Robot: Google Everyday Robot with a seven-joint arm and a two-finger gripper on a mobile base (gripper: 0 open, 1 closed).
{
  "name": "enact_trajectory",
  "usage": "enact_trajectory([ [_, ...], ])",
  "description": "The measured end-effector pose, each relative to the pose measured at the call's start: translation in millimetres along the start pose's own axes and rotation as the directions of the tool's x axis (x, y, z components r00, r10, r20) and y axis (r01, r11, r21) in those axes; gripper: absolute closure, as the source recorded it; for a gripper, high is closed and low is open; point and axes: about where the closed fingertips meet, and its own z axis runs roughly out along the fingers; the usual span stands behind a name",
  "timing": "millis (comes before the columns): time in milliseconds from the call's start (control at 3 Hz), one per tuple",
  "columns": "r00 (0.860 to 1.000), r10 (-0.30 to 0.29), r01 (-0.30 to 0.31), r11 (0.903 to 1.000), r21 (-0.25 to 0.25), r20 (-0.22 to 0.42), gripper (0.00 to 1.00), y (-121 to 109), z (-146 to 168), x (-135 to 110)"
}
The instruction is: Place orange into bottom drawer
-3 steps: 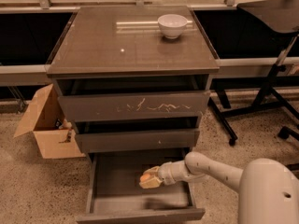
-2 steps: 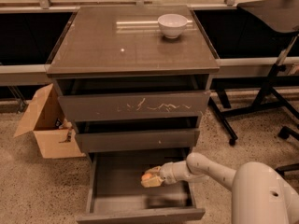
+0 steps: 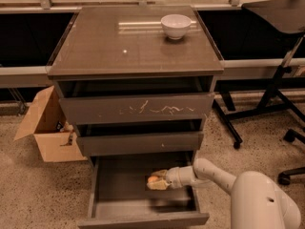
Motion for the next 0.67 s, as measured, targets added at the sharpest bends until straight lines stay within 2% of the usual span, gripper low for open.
enact_trajectory([
  [333,0.999,0.011,-0.011,0.9998,0.018,0.037,0.0,-4.5,-13.3,4.7],
  [667,0.997,0.006,-0.011,0.9981,0.06,0.082,0.0,-5.1,-38.2,5.9],
])
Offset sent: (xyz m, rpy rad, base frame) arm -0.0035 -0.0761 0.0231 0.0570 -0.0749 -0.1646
